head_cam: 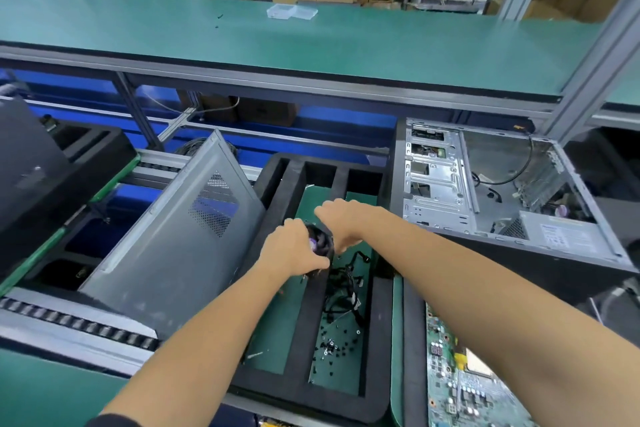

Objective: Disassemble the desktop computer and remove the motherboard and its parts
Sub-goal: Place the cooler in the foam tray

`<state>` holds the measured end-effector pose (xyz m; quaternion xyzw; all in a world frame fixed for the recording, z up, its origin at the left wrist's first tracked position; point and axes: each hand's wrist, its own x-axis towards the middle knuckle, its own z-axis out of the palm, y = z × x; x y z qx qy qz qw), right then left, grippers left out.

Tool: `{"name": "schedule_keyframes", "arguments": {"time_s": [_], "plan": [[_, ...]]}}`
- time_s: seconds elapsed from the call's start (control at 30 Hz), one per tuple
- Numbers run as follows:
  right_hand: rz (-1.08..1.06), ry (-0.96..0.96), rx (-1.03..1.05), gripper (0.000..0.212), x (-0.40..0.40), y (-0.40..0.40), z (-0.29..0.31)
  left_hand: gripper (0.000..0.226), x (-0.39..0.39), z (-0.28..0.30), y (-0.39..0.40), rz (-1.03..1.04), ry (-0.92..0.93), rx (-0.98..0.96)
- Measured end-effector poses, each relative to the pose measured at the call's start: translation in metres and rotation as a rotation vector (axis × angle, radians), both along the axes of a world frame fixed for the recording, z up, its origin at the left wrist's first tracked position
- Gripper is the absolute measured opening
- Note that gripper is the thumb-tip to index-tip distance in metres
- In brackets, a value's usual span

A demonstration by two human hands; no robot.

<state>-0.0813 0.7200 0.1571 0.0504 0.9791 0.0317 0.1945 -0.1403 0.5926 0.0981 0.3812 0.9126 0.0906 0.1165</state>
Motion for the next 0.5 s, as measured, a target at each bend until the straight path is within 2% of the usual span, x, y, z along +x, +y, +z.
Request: {"name": "schedule_keyframes", "arguments": {"time_s": [0.13, 0.33, 0.4, 0.5], "plan": [[0.015, 0.093, 0.122, 0.058, -0.013, 0.001, 0.010, 0.080, -0.025, 0.016, 0.008, 0.102, -0.008, 0.049], [-0.113, 0.038, 0.045, 0.058, -0.035, 0.016, 0.020, 0.073, -0.054, 0.015, 0.026, 0.173, -0.084, 0.123], [-0.105, 0.023, 0.062, 0.052, -0.046, 0.023, 0.016, 0.073, -0.063, 0.006, 0.037, 0.183, -0.113, 0.152], [-0.124, -0.019, 0.006, 0.030, -0.070, 0.040, 0.007, 0.078, -0.077, -0.012, 0.059, 0.214, -0.154, 0.184]]}}
